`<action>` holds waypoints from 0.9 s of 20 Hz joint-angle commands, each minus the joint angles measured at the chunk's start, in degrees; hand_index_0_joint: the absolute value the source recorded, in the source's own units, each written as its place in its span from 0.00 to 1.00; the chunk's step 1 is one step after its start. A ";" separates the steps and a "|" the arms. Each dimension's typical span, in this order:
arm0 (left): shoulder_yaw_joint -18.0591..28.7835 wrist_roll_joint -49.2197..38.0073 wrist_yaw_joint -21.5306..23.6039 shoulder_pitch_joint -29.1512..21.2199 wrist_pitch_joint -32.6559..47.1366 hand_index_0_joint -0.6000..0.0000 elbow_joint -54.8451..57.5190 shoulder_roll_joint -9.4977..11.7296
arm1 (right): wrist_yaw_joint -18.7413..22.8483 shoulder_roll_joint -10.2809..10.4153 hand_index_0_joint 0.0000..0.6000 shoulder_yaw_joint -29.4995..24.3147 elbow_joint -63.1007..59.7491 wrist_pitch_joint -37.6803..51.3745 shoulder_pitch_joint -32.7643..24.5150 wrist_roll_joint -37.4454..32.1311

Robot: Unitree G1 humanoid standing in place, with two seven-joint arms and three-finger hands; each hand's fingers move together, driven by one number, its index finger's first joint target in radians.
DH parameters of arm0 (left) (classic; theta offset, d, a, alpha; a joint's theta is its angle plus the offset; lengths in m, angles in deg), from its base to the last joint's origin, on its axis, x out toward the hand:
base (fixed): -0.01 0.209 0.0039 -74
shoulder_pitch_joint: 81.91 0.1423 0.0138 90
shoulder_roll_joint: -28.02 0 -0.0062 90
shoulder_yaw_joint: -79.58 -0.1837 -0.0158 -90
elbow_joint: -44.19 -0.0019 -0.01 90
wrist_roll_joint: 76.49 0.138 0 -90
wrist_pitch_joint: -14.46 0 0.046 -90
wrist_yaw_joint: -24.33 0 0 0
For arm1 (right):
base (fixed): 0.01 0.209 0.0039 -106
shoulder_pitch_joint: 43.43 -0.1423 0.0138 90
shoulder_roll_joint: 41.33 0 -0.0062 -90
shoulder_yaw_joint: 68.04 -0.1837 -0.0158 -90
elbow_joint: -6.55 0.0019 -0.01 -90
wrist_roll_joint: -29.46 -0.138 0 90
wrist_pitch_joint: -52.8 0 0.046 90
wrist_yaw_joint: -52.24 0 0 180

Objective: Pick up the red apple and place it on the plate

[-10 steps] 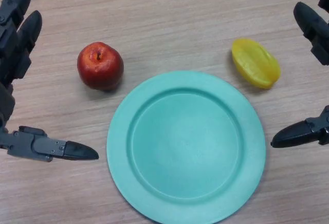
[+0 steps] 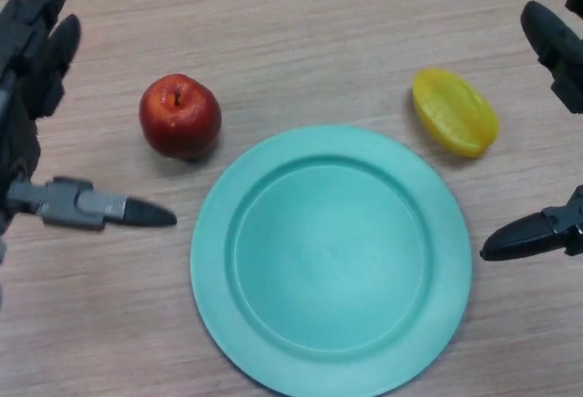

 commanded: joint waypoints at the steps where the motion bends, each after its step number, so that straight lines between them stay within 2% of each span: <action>1: 1.27 4.43 5.83 -5.66 10.20 1.00 -3.61 3.98 | 0.44 -1.86 0.00 -3.81 3.00 6.89 -1.17 -2.82; 4: -2.66 10.35 9.01 -12.59 12.91 1.00 -16.10 4.53 | 0.63 -1.54 0.00 -3.59 3.22 7.74 -0.27 -2.19; 6: -5.23 14.23 11.21 -16.25 13.81 1.00 -22.44 3.49 | 0.68 -1.40 0.00 -3.94 3.76 7.40 0.17 -2.32; 9: -7.31 16.70 11.33 -19.28 12.85 1.00 -27.42 1.93 | 0.75 -1.56 0.00 -4.72 4.63 6.14 0.31 -2.93; 11: -8.93 21.11 13.17 -20.20 14.57 1.00 -30.86 1.29 | 0.68 -1.79 0.00 -5.98 5.25 5.40 0.61 -3.94; 13: -9.53 23.41 13.82 -20.36 16.04 0.67 -32.49 1.27 | 0.61 -1.86 0.00 -6.49 5.41 5.45 0.81 -4.20; 14: -10.41 26.80 14.40 -20.49 18.33 0.42 -34.71 1.54 | 0.47 -1.91 0.00 -6.96 5.50 5.77 1.10 -4.36; 15: -11.00 30.00 14.64 -20.63 20.52 0.25 -36.81 1.73 | 0.35 -1.97 0.00 -7.45 5.58 6.13 1.36 -4.52; 16: -10.94 35.95 15.12 -21.36 25.51 0.01 -41.54 1.40 | 0.21 -2.33 0.00 -8.75 5.86 6.69 1.87 -4.96; 17: -10.87 35.97 15.10 -21.41 25.67 0.00 -41.74 1.32 | 0.20 -2.36 0.08 -8.80 5.88 6.70 1.89 -4.96; 18: -10.67 35.48 14.87 -21.46 25.77 0.00 -42.01 1.13 | 0.19 -2.41 0.33 -8.84 5.88 6.78 1.93 -4.88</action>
